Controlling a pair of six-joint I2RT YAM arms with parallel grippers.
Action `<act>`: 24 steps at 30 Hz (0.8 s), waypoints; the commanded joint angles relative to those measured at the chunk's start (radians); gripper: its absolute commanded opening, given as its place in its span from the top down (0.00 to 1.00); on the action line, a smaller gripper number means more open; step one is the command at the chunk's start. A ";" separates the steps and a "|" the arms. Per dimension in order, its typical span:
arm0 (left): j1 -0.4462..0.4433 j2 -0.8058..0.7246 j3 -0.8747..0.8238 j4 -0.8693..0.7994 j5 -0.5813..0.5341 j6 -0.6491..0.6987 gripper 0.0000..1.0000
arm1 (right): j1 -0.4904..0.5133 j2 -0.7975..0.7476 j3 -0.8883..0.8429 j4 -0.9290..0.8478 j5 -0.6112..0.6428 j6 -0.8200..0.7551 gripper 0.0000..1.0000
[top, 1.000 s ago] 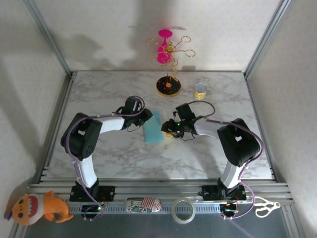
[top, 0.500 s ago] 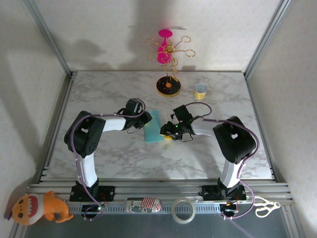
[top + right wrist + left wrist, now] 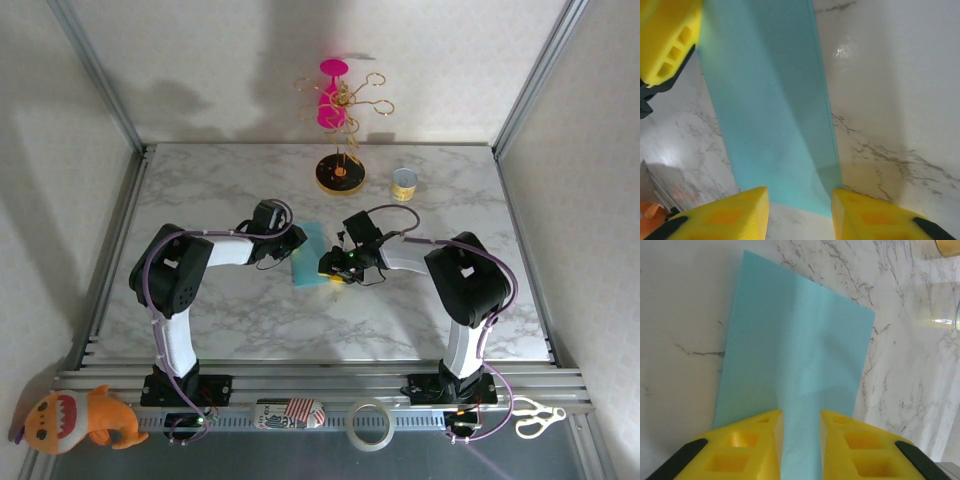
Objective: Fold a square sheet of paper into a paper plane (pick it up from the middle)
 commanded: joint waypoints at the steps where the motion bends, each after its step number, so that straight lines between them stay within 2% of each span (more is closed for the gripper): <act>1: 0.013 0.024 -0.038 -0.054 -0.017 -0.005 0.74 | 0.009 0.011 0.026 -0.060 0.046 -0.021 0.60; 9: 0.020 0.024 -0.043 -0.051 -0.009 -0.003 0.74 | 0.009 -0.029 0.032 -0.107 0.125 -0.035 0.60; 17: 0.019 0.031 -0.048 -0.041 -0.002 -0.005 0.74 | 0.011 -0.039 0.030 -0.114 0.123 -0.051 0.60; 24: 0.024 0.036 -0.054 -0.034 0.012 -0.005 0.73 | 0.011 -0.069 0.023 -0.120 0.172 -0.049 0.59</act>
